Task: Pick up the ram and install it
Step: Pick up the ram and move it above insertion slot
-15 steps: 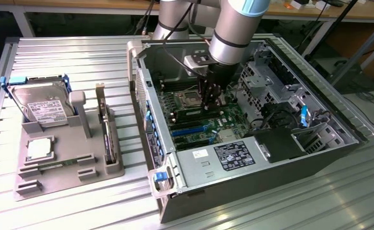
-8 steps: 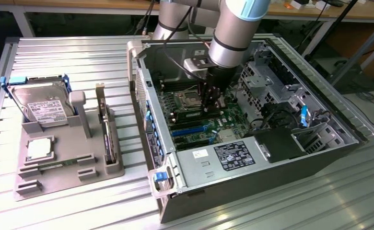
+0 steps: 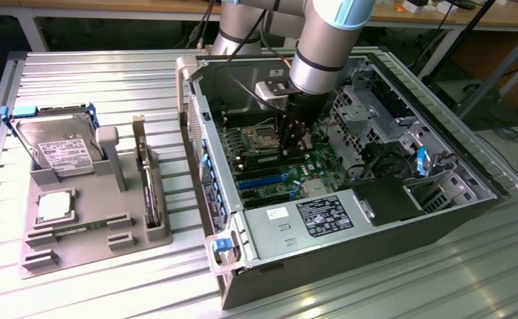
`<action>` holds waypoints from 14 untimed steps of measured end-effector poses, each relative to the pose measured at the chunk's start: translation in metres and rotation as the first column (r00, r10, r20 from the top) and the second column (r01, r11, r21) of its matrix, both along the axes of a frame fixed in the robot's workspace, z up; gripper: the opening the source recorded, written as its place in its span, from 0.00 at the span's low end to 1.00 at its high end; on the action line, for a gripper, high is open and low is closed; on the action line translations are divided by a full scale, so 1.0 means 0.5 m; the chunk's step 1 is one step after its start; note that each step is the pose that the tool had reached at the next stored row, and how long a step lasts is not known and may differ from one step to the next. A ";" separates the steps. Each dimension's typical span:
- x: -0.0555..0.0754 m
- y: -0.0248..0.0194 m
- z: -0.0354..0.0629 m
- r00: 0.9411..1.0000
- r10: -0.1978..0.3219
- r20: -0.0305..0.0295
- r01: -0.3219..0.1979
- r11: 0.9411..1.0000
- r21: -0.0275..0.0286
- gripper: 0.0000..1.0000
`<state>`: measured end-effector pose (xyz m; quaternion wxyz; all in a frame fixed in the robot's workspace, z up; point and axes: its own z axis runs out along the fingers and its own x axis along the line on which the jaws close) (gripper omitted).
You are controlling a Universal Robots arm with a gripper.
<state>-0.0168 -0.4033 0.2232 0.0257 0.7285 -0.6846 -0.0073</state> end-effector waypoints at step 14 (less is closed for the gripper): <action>0.000 -0.0001 0.038 1.000 -0.001 0.000 0.001 1.000 0.000 0.33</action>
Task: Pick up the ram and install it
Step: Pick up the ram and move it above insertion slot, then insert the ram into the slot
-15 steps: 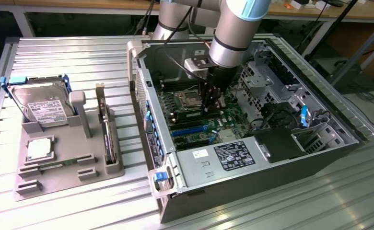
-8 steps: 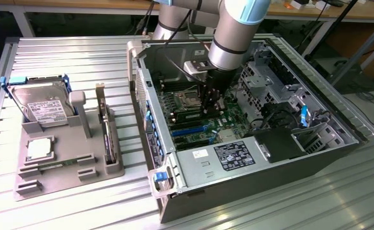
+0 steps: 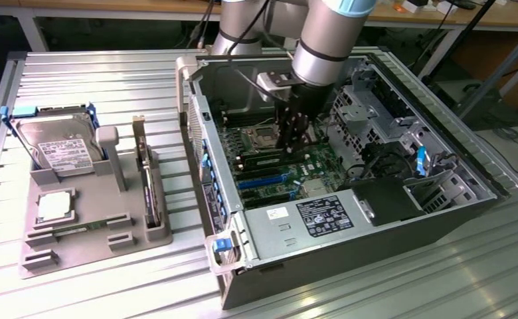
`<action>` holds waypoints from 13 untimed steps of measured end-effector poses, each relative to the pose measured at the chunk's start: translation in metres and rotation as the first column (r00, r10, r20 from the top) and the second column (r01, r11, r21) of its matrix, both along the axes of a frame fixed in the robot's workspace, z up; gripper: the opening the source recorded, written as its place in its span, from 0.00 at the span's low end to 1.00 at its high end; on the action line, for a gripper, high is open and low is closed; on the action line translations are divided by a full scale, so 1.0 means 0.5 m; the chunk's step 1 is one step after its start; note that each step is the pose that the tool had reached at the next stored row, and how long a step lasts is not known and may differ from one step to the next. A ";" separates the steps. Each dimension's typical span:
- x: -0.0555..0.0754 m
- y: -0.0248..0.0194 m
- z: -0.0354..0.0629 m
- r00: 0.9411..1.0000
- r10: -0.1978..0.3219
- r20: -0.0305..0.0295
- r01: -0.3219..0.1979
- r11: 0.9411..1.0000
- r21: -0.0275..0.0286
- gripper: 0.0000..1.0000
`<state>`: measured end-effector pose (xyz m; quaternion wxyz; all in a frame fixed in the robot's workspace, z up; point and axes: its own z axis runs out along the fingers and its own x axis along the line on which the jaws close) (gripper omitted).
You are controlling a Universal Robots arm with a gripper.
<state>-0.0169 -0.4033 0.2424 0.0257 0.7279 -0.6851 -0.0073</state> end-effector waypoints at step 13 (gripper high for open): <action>0.000 -0.0001 0.061 1.000 0.000 0.000 0.000 1.000 -0.001 0.11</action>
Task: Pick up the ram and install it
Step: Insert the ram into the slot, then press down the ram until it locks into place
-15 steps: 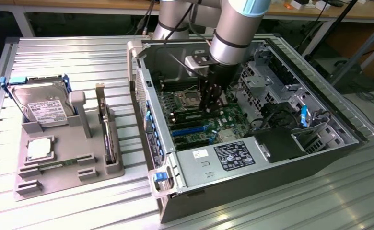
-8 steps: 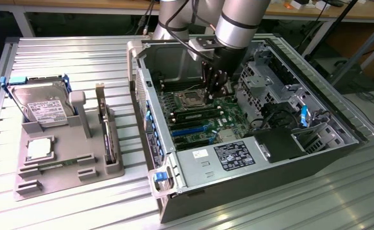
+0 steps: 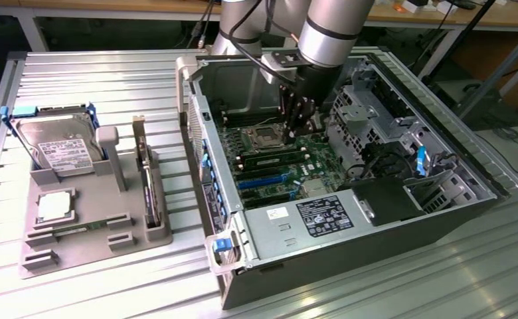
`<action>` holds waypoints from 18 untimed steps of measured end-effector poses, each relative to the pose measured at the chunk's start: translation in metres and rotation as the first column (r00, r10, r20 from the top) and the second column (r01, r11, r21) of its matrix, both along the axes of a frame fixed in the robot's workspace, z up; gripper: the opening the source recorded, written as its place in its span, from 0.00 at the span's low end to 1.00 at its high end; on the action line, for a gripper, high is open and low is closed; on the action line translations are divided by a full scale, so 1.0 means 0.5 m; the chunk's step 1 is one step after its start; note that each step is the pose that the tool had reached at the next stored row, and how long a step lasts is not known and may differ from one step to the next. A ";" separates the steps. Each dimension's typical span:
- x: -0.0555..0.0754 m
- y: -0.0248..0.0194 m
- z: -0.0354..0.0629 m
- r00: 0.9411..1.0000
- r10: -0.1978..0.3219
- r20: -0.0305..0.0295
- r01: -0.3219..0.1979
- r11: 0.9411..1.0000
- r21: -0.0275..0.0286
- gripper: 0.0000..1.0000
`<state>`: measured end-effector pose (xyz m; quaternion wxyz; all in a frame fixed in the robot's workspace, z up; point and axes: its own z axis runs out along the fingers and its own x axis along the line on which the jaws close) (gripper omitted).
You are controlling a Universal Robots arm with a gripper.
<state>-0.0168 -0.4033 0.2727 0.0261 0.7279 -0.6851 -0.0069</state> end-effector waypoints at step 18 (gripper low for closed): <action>0.029 0.0000 -0.004 1.000 0.000 -0.001 0.000 1.000 0.001 0.11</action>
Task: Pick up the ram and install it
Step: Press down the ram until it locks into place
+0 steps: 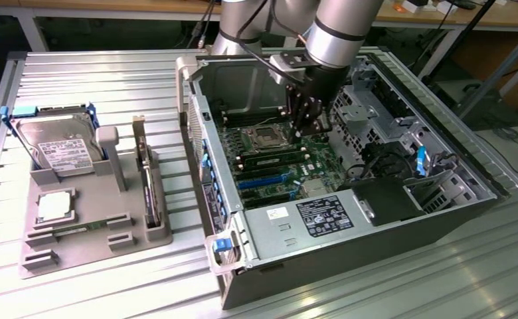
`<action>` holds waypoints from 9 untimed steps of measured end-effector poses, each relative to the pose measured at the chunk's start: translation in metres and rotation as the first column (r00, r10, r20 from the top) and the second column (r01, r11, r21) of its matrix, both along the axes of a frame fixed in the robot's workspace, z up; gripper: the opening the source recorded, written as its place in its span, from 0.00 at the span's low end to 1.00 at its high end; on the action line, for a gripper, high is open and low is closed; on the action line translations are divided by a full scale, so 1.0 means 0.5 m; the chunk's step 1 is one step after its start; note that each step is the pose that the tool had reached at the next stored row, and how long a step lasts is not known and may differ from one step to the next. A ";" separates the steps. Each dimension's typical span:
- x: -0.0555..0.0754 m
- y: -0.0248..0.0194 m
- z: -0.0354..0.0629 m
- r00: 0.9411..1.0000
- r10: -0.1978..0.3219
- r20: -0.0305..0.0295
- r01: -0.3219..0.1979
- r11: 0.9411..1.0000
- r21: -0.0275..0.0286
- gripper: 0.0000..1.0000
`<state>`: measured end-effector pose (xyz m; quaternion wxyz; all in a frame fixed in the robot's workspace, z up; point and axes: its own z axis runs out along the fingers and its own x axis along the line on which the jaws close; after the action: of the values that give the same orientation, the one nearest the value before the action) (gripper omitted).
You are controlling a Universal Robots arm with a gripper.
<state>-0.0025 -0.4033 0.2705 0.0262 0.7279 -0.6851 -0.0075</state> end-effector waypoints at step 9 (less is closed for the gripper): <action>0.053 0.0000 -0.045 1.000 -0.002 0.001 0.002 1.000 -0.003 0.11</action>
<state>0.0239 -0.4034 0.2479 0.0271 0.7271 -0.6860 -0.0062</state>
